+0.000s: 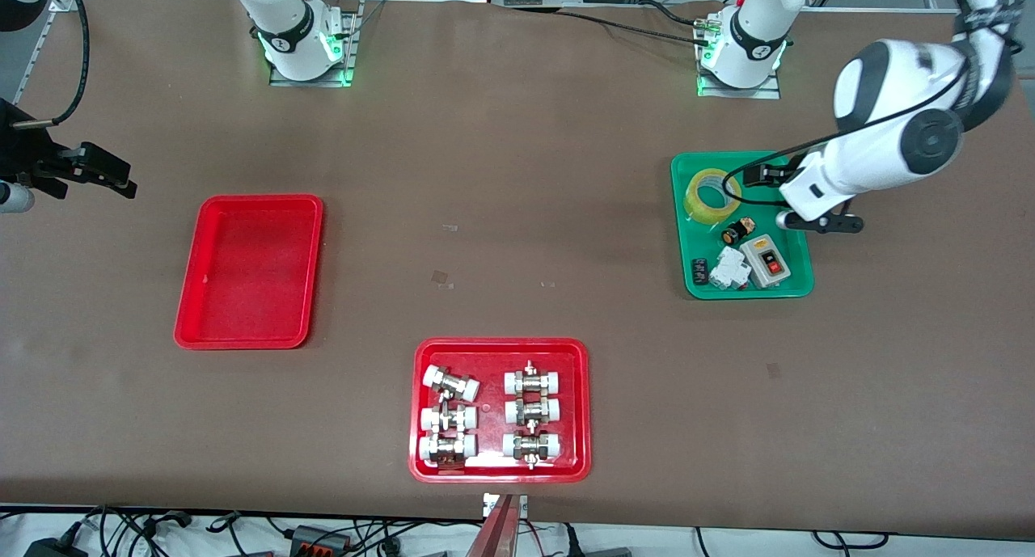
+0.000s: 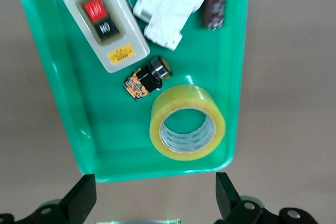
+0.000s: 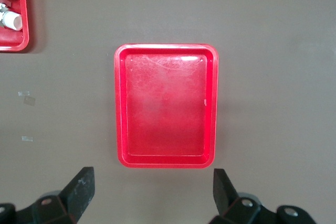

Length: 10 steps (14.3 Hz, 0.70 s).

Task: Left arm passes tape to right arm into tray
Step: 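Lower the left gripper over the yellow tape roll in the green tray, then close the left gripper on the yellow tape roll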

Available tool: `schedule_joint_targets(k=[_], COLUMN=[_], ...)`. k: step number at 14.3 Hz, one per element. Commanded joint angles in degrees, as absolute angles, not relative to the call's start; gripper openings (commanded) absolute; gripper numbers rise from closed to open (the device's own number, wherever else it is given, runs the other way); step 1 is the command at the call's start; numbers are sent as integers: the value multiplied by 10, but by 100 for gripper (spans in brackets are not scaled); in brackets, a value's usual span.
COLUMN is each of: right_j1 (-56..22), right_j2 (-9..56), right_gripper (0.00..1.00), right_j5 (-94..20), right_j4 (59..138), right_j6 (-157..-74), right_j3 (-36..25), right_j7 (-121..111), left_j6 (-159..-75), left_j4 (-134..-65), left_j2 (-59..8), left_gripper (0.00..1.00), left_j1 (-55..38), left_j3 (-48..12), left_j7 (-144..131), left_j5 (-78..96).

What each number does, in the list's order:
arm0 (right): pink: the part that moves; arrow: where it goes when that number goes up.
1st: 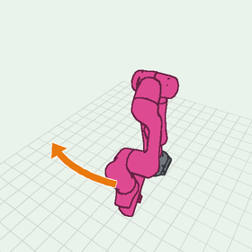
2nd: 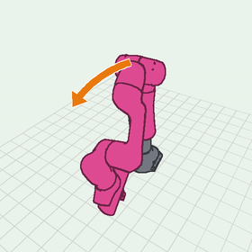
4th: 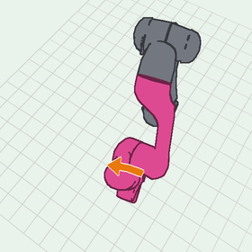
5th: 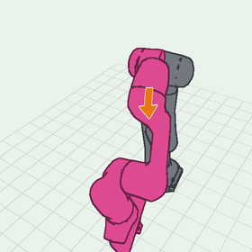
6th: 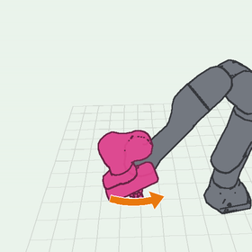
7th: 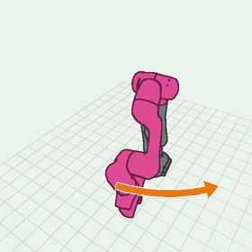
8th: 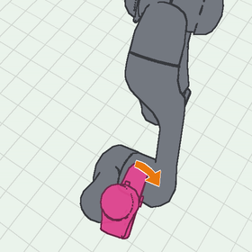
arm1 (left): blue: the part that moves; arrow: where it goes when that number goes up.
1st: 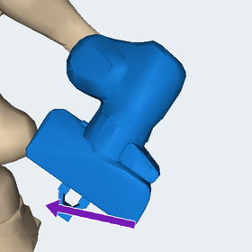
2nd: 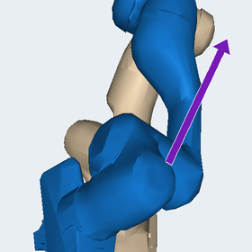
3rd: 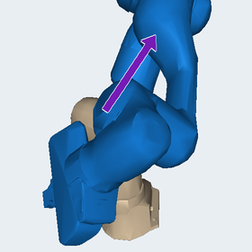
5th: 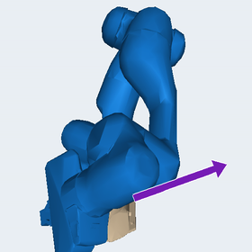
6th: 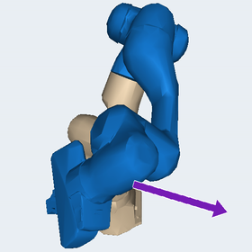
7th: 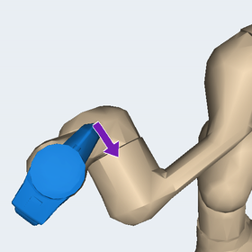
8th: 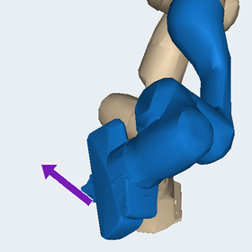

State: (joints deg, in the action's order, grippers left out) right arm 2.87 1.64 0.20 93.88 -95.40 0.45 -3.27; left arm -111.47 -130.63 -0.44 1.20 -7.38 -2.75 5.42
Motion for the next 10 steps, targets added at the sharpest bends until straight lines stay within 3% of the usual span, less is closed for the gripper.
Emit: schedule_joint_targets(k=[1, 5, 9, 10], right_j1=[33, 35, 35, 35], right_j2=[10, 12, 14, 14], right_gripper=[100, 100, 100, 100], right_j5=[6, 6, 4, 4], right_j4=[945, 945, 945, 945], right_j6=[-952, -955, -955, -955], right_j3=[9, 9, 9, 9], right_j7=[-33, -33, -33, -33], left_j6=[-1180, -1297, -1330, -1330], left_j4=[-1381, -1445, -1446, -1447], left_j2=[8, -39, -82, -83], left_gripper=[100, 100, 99, 92], left_j1=[11, 11, 13, 13], left_j3=[-76, -76, -76, -76], left_j7=[-41, -42, -43, -43], left_j5=[63, 63, 79, 90])
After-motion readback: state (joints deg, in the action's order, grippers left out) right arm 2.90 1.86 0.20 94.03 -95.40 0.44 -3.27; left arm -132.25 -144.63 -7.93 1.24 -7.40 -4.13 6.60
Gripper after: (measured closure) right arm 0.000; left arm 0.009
